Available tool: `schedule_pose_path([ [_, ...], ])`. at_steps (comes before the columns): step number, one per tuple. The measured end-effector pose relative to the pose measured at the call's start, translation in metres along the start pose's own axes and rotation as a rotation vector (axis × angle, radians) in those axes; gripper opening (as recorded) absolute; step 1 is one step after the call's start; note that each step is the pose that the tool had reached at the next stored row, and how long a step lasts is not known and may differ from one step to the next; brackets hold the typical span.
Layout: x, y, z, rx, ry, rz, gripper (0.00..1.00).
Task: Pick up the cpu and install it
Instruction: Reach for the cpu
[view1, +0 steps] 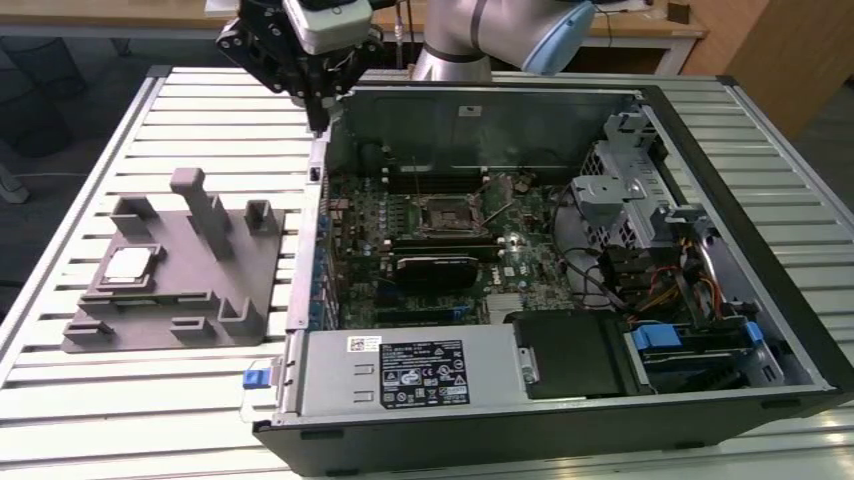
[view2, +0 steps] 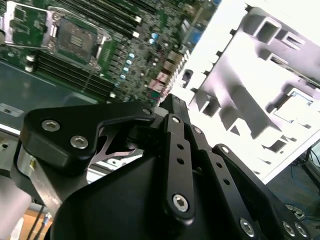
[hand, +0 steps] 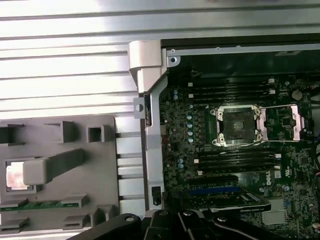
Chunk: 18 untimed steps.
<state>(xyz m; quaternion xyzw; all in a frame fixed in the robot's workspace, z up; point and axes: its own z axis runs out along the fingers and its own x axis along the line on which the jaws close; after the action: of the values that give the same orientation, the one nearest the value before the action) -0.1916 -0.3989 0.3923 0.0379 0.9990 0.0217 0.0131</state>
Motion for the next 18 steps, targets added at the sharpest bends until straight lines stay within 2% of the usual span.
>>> schedule_pose_path([
  [5, 0.0182, -0.0014, -0.0005, 0.0001, 0.0, 0.0, 0.11],
  [18, 0.0504, -0.0038, -0.0009, 0.0, 0.0, 0.0, 0.11],
])
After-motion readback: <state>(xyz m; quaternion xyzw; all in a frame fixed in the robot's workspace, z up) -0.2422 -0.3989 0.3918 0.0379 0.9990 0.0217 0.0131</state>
